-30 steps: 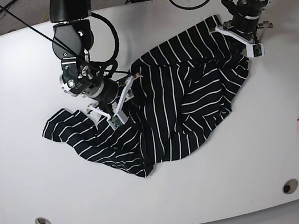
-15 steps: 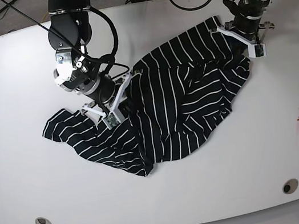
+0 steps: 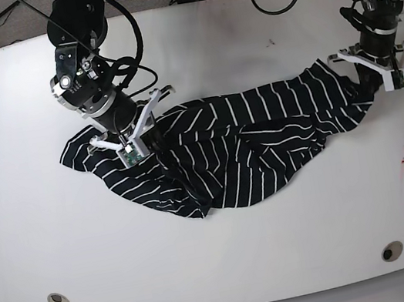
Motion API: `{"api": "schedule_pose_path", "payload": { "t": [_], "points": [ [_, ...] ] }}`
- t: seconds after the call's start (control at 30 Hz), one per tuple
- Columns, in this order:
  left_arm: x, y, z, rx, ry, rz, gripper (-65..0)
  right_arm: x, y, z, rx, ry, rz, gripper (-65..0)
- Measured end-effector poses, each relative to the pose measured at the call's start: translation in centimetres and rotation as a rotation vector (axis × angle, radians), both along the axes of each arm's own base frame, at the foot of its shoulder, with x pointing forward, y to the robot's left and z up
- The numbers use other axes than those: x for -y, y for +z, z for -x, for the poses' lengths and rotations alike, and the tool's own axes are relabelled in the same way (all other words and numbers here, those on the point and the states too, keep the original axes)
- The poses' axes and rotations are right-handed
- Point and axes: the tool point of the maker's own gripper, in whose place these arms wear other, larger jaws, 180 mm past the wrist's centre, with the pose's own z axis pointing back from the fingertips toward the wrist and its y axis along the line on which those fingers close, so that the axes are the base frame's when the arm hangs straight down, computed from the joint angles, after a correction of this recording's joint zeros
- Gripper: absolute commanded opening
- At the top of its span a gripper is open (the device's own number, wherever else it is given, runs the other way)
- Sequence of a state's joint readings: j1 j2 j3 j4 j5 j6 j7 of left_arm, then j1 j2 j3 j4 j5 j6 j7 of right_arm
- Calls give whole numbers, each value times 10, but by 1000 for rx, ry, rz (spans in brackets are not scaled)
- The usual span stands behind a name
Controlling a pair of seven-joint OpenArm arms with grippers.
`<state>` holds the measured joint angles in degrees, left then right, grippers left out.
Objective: Fold the T-shirt properly
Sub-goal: 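Grasp the shirt edge with the left gripper and lift with both, then lift the shirt high with both grippers and shake it out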
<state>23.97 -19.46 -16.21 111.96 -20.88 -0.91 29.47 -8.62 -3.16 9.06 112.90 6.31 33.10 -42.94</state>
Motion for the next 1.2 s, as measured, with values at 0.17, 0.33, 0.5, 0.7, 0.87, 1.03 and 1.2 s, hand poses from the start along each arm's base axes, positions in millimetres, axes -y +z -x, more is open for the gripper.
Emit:
{"api": "schedule_pose_path", "payload": {
  "t": [0.17, 0.33, 0.5, 0.7, 0.87, 1.03, 1.2],
  "points": [
    [-7, 17, -6, 36, -7, -48, -650, 18, 5, -5, 21, -6, 59, -650],
    [-10, 43, -29, 112, -11, -67, -650, 30, 32, -31, 101, -27, 87, -650],
    [-19, 73, -49, 181, -25, -126, -650, 45, 55, -52, 146, -22, 157, -650],
    [-15, 115, -86, 227, -41, -124, -650, 59, 101, -89, 259, -14, 222, -650],
    [-13, 159, -112, 282, -66, -157, -650, 73, 136, -120, 314, -27, 261, -650],
    [-9, 193, -133, 357, -77, -166, -650, 85, 165, -150, 347, -27, 312, -650],
    [-12, 228, -149, 426, -79, -165, -650, 86, 209, -172, 425, -8, 347, -650]
  ]
}}
